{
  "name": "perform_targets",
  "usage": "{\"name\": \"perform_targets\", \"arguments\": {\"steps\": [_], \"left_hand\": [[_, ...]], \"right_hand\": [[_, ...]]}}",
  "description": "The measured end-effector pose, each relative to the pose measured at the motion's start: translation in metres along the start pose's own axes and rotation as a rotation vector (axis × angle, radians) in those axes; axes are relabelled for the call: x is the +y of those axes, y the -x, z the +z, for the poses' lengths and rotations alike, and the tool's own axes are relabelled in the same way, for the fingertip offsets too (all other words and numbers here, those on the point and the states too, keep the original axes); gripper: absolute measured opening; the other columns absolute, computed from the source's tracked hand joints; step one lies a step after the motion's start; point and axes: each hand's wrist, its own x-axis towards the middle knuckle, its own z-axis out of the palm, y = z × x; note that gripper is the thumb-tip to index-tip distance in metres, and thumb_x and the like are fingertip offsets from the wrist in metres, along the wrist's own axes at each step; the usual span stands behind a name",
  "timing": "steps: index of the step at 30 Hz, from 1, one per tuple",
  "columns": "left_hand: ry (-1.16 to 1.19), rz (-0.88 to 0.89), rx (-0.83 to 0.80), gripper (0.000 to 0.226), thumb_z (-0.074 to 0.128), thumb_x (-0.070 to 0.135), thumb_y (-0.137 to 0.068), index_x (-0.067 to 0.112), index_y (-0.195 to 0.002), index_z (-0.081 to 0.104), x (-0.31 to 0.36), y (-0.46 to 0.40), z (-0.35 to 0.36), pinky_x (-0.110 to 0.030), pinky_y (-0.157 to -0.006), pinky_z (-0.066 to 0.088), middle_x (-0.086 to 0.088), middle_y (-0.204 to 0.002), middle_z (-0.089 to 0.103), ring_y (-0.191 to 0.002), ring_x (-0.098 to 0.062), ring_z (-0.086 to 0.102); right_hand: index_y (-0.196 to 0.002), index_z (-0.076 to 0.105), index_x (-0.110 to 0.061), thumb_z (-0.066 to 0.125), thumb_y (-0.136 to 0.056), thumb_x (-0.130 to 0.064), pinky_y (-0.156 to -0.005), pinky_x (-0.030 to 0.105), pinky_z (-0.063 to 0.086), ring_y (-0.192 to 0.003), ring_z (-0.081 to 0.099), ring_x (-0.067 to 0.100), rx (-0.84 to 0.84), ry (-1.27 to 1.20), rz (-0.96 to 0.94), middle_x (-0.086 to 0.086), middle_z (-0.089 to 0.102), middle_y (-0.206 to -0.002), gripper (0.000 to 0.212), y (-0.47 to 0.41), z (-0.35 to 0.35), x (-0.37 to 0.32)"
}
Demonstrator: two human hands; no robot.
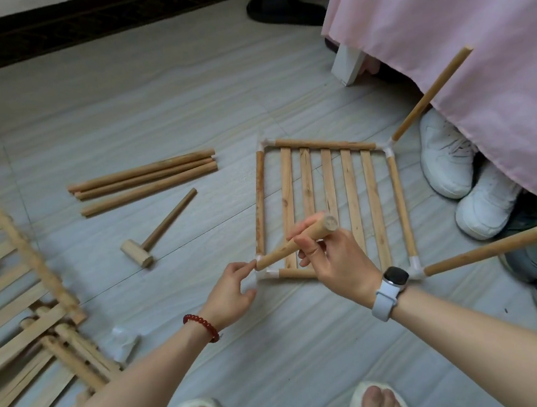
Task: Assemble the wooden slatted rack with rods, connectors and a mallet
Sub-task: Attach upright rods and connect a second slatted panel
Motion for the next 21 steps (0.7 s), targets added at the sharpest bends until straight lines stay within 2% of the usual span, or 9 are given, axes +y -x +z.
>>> {"name": "perform_targets", "arguments": {"steps": [3, 7, 10, 12, 15, 17, 19, 21], "left_hand": [[0.013, 0.012, 0.012, 0.059, 0.053, 0.012, -0.093, 0.019, -0.147, 0.03, -0.001, 0.004, 0.004, -0.02, -0.099, 0.036, -0.002, -0.141, 0.036, -0.127, -0.015, 0.04], [0.002, 0.041, 0.069, 0.061, 0.054, 0.013, -0.092, 0.014, -0.147, 0.028, 0.003, 0.008, 0.013, -0.024, -0.1, 0.039, -0.002, -0.142, 0.036, -0.127, -0.016, 0.042], [-0.01, 0.073, 0.102, 0.059, 0.053, 0.013, -0.091, 0.013, -0.146, 0.031, 0.006, 0.012, 0.02, -0.024, -0.1, 0.039, -0.002, -0.143, 0.035, -0.127, -0.015, 0.041], [-0.035, 0.078, 0.1, 0.062, 0.053, 0.013, -0.091, 0.013, -0.147, 0.027, 0.007, 0.015, 0.024, -0.021, -0.1, 0.037, -0.001, -0.146, 0.03, -0.128, -0.014, 0.039], [-0.111, 0.067, 0.076, 0.069, 0.053, 0.015, -0.091, 0.014, -0.15, 0.018, 0.007, 0.018, 0.026, -0.022, -0.098, 0.039, -0.003, -0.153, 0.015, -0.132, -0.016, 0.035], [-0.152, 0.061, 0.055, 0.071, 0.053, 0.017, -0.09, 0.017, -0.151, 0.016, 0.006, 0.015, 0.024, -0.026, -0.1, 0.04, -0.003, -0.154, 0.009, -0.137, -0.018, 0.028], [-0.126, 0.039, 0.024, 0.069, 0.053, 0.017, -0.09, 0.019, -0.15, 0.019, 0.005, 0.011, 0.02, -0.026, -0.103, 0.037, -0.005, -0.151, 0.018, -0.136, -0.018, 0.029], [-0.108, 0.009, 0.005, 0.065, 0.052, 0.017, -0.091, 0.017, -0.149, 0.024, 0.003, 0.009, 0.016, -0.024, -0.105, 0.031, -0.006, -0.148, 0.026, -0.134, -0.019, 0.031]], "right_hand": [[-0.1, 0.055, -0.007, 0.031, -0.09, -0.065, -0.054, 0.045, 0.053, -0.061, 0.064, 0.021, -0.003, 0.022, -0.08, 0.007, 0.063, -0.092, 0.063, 0.006, 0.0, 0.002], [-0.098, 0.057, 0.0, 0.03, -0.094, -0.058, -0.054, 0.041, 0.054, -0.065, 0.064, 0.016, 0.026, 0.03, -0.152, 0.004, 0.06, -0.101, 0.064, 0.012, 0.0, 0.005], [-0.088, 0.059, 0.005, 0.028, -0.098, -0.051, -0.06, 0.035, 0.053, -0.082, 0.061, 0.017, 0.009, 0.082, -0.247, -0.007, 0.053, -0.103, 0.065, 0.019, 0.0, 0.008], [-0.088, 0.06, 0.006, 0.028, -0.098, -0.051, -0.063, 0.036, 0.054, -0.087, 0.063, 0.018, -0.018, 0.114, -0.241, -0.006, 0.054, -0.104, 0.066, 0.025, 0.0, 0.013], [-0.096, 0.06, 0.002, 0.028, -0.097, -0.055, -0.057, 0.041, 0.056, -0.082, 0.067, 0.024, -0.041, 0.189, -0.217, 0.002, 0.062, -0.101, 0.065, 0.025, 0.001, 0.012], [-0.095, 0.061, -0.005, 0.028, -0.095, -0.057, -0.057, 0.039, 0.054, -0.079, 0.064, 0.019, -0.041, 0.272, -0.227, 0.002, 0.064, -0.096, 0.062, 0.013, 0.005, 0.003], [-0.098, 0.059, -0.009, 0.031, -0.091, -0.059, -0.059, 0.032, 0.047, -0.072, 0.057, 0.013, -0.095, 0.326, -0.171, 0.001, 0.064, -0.091, 0.058, -0.006, 0.01, -0.014], [-0.108, 0.053, -0.009, 0.037, -0.093, -0.054, -0.061, 0.035, 0.045, -0.067, 0.058, 0.023, -0.186, 0.38, -0.125, 0.006, 0.066, -0.085, 0.051, -0.023, 0.017, -0.026]]}}
